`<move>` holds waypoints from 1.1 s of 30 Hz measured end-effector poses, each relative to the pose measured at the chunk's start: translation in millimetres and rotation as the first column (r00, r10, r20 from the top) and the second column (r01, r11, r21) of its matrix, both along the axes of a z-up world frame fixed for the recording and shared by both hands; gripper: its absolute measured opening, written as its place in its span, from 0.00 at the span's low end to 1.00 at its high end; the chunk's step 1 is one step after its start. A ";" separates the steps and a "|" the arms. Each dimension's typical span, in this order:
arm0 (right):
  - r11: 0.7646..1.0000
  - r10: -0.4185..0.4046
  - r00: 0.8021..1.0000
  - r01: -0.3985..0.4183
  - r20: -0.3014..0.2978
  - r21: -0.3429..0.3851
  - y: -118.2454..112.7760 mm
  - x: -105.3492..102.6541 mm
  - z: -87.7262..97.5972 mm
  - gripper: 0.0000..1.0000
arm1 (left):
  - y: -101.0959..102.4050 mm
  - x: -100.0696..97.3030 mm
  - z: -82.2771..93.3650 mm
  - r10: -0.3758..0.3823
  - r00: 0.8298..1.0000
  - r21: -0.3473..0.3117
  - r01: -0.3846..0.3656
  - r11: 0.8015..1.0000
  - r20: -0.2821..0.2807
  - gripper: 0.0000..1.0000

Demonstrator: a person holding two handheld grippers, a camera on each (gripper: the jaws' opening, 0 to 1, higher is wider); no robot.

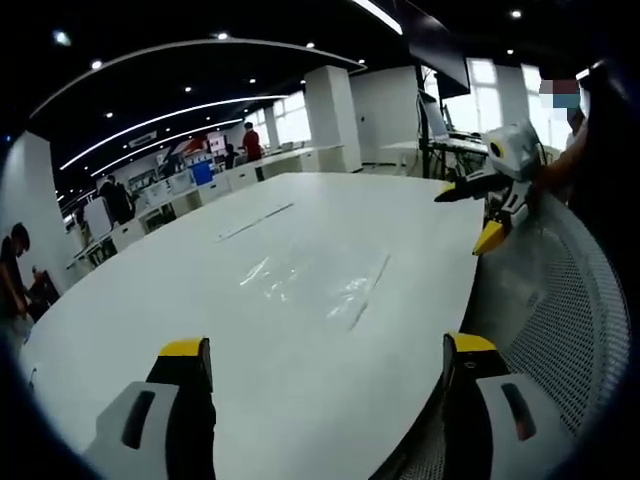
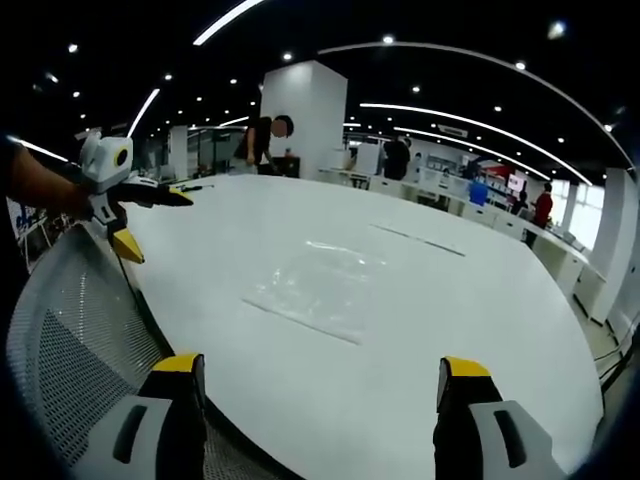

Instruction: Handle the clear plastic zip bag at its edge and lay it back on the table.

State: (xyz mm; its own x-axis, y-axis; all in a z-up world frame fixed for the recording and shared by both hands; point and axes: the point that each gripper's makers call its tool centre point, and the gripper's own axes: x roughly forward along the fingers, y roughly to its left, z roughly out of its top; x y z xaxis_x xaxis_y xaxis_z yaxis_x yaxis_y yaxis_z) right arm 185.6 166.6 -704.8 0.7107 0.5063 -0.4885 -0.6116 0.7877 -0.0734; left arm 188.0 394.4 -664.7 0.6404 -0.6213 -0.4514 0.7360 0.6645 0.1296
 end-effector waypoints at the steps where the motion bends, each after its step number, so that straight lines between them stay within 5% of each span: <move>1: 1.000 -0.001 1.000 0.001 0.001 0.001 -0.4 0.2 -0.1 0.97 | -0.1 0.5 1.2 -0.002 1.000 0.003 0.002 1.000 0.003 0.96; 33: 1.000 -0.010 1.000 0.010 0.004 0.003 0.2 -0.9 2.2 0.97 | -12.3 31.4 13.5 -0.109 0.993 0.085 0.106 0.991 0.034 0.94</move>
